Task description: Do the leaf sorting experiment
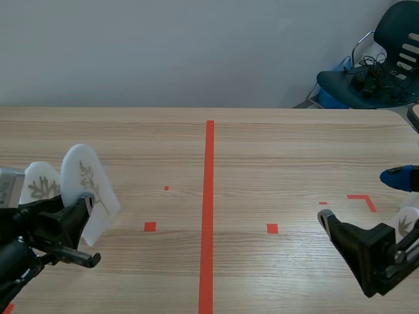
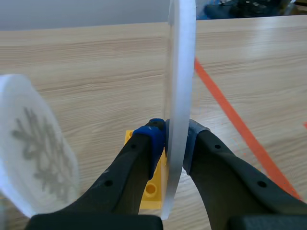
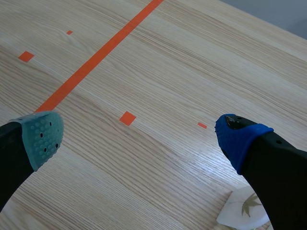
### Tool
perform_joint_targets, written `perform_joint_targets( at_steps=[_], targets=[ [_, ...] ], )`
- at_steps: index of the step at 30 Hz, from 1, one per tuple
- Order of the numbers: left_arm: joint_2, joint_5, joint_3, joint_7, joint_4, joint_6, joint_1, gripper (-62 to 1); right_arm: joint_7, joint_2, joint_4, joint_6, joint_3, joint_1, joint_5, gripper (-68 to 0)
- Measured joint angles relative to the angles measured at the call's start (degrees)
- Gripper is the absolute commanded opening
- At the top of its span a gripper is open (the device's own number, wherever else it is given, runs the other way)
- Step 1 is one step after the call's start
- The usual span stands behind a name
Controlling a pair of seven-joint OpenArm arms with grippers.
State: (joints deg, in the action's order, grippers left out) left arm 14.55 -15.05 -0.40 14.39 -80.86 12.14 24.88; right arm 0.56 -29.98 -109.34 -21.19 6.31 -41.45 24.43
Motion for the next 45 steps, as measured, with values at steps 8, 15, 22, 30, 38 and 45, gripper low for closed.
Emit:
perform_joint_targets(
  at_steps=[8,15,22,30,38,45],
  targets=[
    [-1.7,0.0,0.1,0.3,11.3,-2.2,-6.1,-55.2,0.0,0.0,0.0,0.0,0.0,0.0,0.0,0.4],
    [-3.1,0.0,0.2,2.2,15.1,-6.2,-9.2,-55.2,0.0,0.0,0.0,0.0,0.0,0.0,0.0,0.4],
    [-3.3,0.0,-1.6,3.1,16.0,-6.6,-10.9,-55.2,0.0,0.0,0.0,0.0,0.0,0.0,0.0,0.4],
    [-3.3,0.0,-4.2,3.0,16.0,-7.0,-11.3,-55.2,0.0,0.0,0.0,0.0,0.0,0.0,0.0,0.4],
    [-3.3,0.0,-4.2,3.0,16.0,-7.0,-11.2,-38.2,0.0,0.0,0.0,0.0,0.0,0.0,0.0,0.4],
    [-3.3,0.0,-4.2,3.0,16.0,-6.4,-11.2,-32.2,0.0,0.0,0.0,0.0,0.0,0.0,0.0,0.4]
  ],
)
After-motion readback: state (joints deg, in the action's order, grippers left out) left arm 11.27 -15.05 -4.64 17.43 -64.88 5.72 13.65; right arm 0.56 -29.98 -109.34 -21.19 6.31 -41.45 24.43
